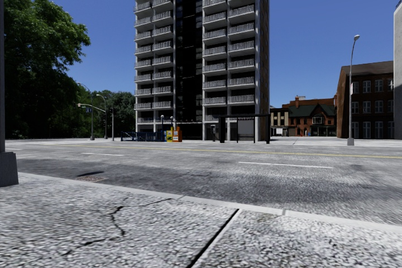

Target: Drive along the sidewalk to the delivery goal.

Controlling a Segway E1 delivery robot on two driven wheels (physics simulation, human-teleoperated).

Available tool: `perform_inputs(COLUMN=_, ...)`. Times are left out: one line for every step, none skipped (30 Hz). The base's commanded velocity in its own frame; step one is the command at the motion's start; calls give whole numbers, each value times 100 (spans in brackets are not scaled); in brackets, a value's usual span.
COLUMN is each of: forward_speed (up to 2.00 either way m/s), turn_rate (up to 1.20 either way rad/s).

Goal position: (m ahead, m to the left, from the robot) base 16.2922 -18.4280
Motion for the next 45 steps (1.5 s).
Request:
perform_inputs(forward_speed=0, turn_rate=0)
perform_inputs(forward_speed=0, turn_rate=0)
perform_inputs(forward_speed=0, turn_rate=0)
perform_inputs(forward_speed=0, turn_rate=0)
perform_inputs(forward_speed=0, turn_rate=0)
perform_inputs(forward_speed=0, turn_rate=0)
perform_inputs(forward_speed=0, turn_rate=0)
perform_inputs(forward_speed=0, turn_rate=0)
perform_inputs(forward_speed=0, turn_rate=0)
perform_inputs(forward_speed=0, turn_rate=0)
perform_inputs(forward_speed=0, turn_rate=0)
perform_inputs(forward_speed=0, turn_rate=0)
perform_inputs(forward_speed=0, turn_rate=0)
perform_inputs(forward_speed=0, turn_rate=0)
perform_inputs(forward_speed=0, turn_rate=0)
perform_inputs(forward_speed=0, turn_rate=0)
perform_inputs(forward_speed=0, turn_rate=0)
perform_inputs(forward_speed=0, turn_rate=0)
perform_inputs(forward_speed=0, turn_rate=0)
perform_inputs(forward_speed=0, turn_rate=0)
perform_inputs(forward_speed=0, turn_rate=0)
perform_inputs(forward_speed=0, turn_rate=0)
perform_inputs(forward_speed=0, turn_rate=0)
perform_inputs(forward_speed=0, turn_rate=0)
perform_inputs(forward_speed=0, turn_rate=0)
perform_inputs(forward_speed=0, turn_rate=0)
perform_inputs(forward_speed=0, turn_rate=0)
perform_inputs(forward_speed=0, turn_rate=0)
perform_inputs(forward_speed=0, turn_rate=0)
perform_inputs(forward_speed=0, turn_rate=0)
perform_inputs(forward_speed=0, turn_rate=4)
perform_inputs(forward_speed=0, turn_rate=14)
perform_inputs(forward_speed=0, turn_rate=14)
perform_inputs(forward_speed=0, turn_rate=21)
perform_inputs(forward_speed=0, turn_rate=23)
perform_inputs(forward_speed=0, turn_rate=23)
perform_inputs(forward_speed=0, turn_rate=24)
perform_inputs(forward_speed=0, turn_rate=24)
perform_inputs(forward_speed=0, turn_rate=24)
perform_inputs(forward_speed=0, turn_rate=24)
perform_inputs(forward_speed=0, turn_rate=24)
perform_inputs(forward_speed=0, turn_rate=24)
perform_inputs(forward_speed=0, turn_rate=24)
perform_inputs(forward_speed=0, turn_rate=24)
perform_inputs(forward_speed=0, turn_rate=24)
